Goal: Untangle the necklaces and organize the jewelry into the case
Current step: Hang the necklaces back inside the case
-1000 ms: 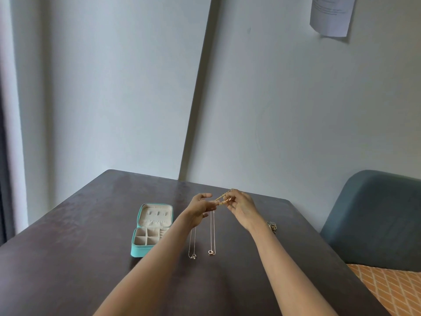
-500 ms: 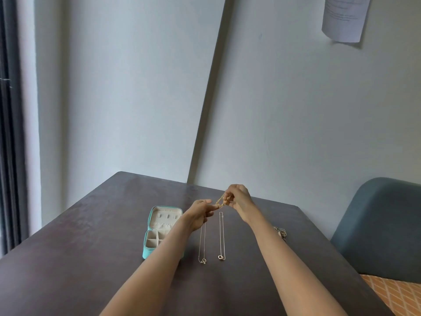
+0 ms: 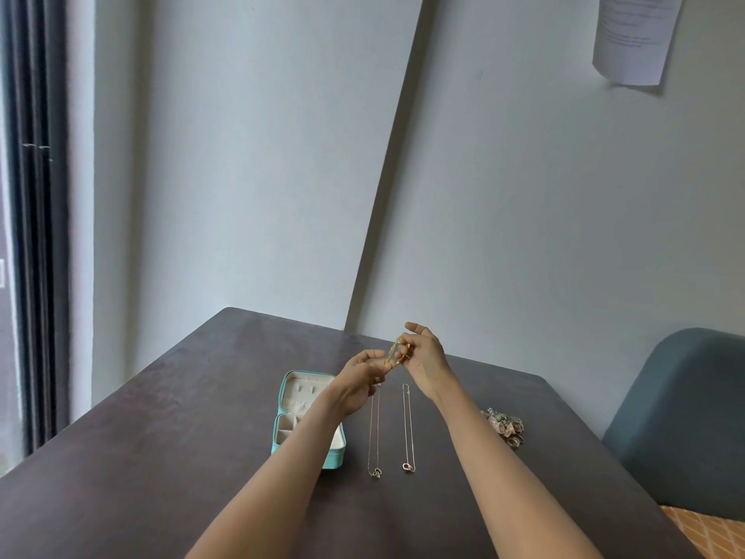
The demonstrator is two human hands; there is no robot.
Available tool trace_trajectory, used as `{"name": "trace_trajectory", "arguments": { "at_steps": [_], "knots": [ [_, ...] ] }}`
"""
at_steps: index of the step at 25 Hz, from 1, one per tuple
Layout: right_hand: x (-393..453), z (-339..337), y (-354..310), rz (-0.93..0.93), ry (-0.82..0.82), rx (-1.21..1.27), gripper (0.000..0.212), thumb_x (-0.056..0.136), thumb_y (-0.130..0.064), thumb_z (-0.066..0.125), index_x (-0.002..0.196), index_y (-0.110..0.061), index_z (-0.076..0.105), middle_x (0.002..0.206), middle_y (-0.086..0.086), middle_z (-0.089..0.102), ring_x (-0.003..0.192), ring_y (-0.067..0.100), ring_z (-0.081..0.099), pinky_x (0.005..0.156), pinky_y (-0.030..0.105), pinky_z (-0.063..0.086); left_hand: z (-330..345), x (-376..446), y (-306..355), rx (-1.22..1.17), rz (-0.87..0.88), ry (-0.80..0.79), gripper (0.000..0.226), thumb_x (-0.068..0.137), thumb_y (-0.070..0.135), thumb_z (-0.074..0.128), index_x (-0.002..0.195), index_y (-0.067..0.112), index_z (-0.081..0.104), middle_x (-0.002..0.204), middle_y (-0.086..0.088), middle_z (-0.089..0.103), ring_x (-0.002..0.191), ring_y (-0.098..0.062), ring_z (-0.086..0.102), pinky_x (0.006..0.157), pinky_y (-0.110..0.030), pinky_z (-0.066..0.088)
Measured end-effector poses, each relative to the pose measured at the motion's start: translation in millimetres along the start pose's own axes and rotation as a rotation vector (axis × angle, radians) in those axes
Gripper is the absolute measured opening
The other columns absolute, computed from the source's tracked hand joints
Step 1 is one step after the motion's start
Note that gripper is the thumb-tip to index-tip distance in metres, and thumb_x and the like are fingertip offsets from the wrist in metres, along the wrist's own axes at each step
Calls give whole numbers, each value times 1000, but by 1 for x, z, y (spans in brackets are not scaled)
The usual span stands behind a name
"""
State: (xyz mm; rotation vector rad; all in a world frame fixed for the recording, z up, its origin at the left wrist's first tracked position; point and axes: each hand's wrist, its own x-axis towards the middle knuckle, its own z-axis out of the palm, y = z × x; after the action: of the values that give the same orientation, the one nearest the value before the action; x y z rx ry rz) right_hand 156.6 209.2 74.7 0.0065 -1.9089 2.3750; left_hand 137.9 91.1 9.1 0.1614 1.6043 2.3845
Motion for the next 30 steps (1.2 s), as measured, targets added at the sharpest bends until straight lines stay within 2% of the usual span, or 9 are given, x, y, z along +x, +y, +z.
{"name": "trace_trajectory", "arguments": {
  "at_steps": [5,7,10,13,20,22,24,27,30],
  "knots": [
    [0,4,-8,67,-102,-299,23,85,5,38,101,-10,45,65,7,50,57,17,46,56,27,38,-15,2,10,35,20,-52,29,92,5,50,115,21,55,101,2,68,78,-8,58,67,-26,34],
    [3,5,-11,82,-117,-396,22,85,2,41,101,-11,47,67,5,53,61,14,50,64,26,41,-17,2,18,68,78,-59,32,89,10,57,119,21,54,102,2,69,80,-6,63,77,-30,34],
    [5,9,-11,106,-139,-468,20,85,-1,42,100,-14,50,68,2,55,60,12,52,71,26,42,-20,1,24,185,131,-114,59,71,22,71,127,20,53,101,-4,69,91,-12,64,92,-38,29],
    [7,10,-13,114,-168,-512,14,89,-7,45,99,-15,50,68,1,58,61,11,55,77,29,43,-26,1,28,239,129,-141,58,77,17,73,130,19,51,108,-9,66,101,-16,63,98,-43,27],
    [3,5,-11,106,-209,-444,17,88,-3,49,103,-11,47,74,4,60,69,13,57,79,28,46,-24,-6,40,324,129,-141,44,84,9,67,124,17,51,92,-1,69,79,-7,65,90,-32,33],
    [2,1,-9,90,-217,-434,21,86,-1,56,103,-11,48,76,5,61,67,12,56,75,25,48,-23,-6,42,331,156,-107,43,84,3,66,124,12,51,89,-7,67,70,-3,65,72,-12,45],
    [2,-4,-7,55,-222,-506,22,85,-2,61,105,-8,54,81,8,63,67,12,58,74,23,51,-25,-5,41,353,173,-76,45,83,-2,66,124,7,50,84,-8,66,62,-1,65,57,-5,44],
    [5,-10,-6,-27,-210,-692,19,84,-4,64,103,-3,66,76,9,65,67,10,60,70,17,53,-33,1,38,372,193,-45,51,78,-2,71,125,2,51,71,-1,69,63,-6,66,73,-15,47],
    [8,-8,-7,-100,-166,-845,13,79,-7,68,92,-7,73,75,9,69,73,14,64,79,25,56,-39,1,38,407,202,-48,55,75,-1,74,125,1,51,68,-1,68,66,-9,67,79,-18,46]
  ]
}}
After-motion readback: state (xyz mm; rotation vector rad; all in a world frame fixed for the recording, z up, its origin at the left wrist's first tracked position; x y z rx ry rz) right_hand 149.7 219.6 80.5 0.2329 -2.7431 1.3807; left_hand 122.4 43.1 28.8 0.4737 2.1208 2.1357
